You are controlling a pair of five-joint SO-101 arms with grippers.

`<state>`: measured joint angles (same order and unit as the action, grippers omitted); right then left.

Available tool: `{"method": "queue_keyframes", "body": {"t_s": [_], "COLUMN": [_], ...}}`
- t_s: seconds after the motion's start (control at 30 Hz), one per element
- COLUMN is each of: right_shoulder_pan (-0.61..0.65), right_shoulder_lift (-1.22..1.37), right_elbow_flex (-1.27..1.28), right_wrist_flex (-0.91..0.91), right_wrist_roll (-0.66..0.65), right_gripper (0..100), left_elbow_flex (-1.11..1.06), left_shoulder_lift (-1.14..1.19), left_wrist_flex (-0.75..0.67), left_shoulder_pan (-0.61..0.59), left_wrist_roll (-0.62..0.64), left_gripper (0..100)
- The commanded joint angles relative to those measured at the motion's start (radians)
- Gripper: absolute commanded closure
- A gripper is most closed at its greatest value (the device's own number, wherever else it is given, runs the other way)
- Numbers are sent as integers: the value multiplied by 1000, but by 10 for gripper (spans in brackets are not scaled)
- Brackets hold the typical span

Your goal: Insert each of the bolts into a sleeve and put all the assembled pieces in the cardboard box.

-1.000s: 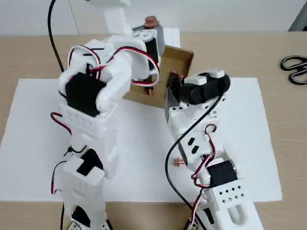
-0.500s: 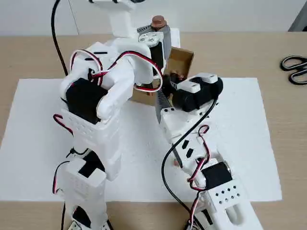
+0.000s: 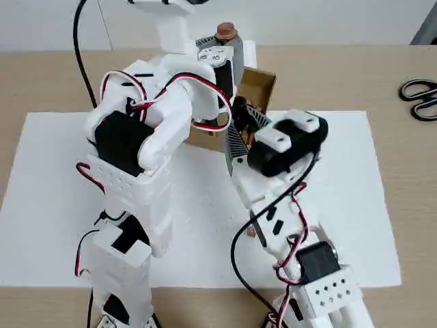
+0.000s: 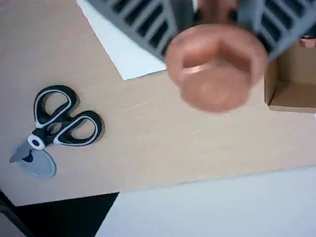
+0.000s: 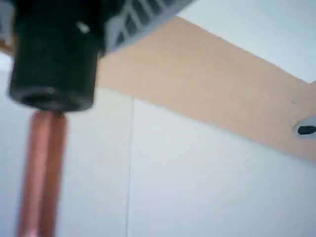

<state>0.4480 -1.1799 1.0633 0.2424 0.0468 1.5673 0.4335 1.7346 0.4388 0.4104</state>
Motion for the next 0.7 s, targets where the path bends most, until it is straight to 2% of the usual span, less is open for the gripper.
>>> {"method": "queue_keyframes", "body": {"t_s": [0.0, 0.67], "right_shoulder_pan": [2, 1], "right_shoulder_lift": [-47, -45], "right_elbow_flex": [-57, 20], "right_wrist_flex": [-16, -22], "right_wrist_roll": [-18, -15], "right_gripper": [995, 995], "left_elbow_flex": [-42, 19], "left_shoulder_lift": [-25, -132], "left_wrist_flex": [20, 18], "left_shoulder_pan": [5, 26], "left_wrist_roll": [-2, -26], "left_gripper": [994, 994]}}
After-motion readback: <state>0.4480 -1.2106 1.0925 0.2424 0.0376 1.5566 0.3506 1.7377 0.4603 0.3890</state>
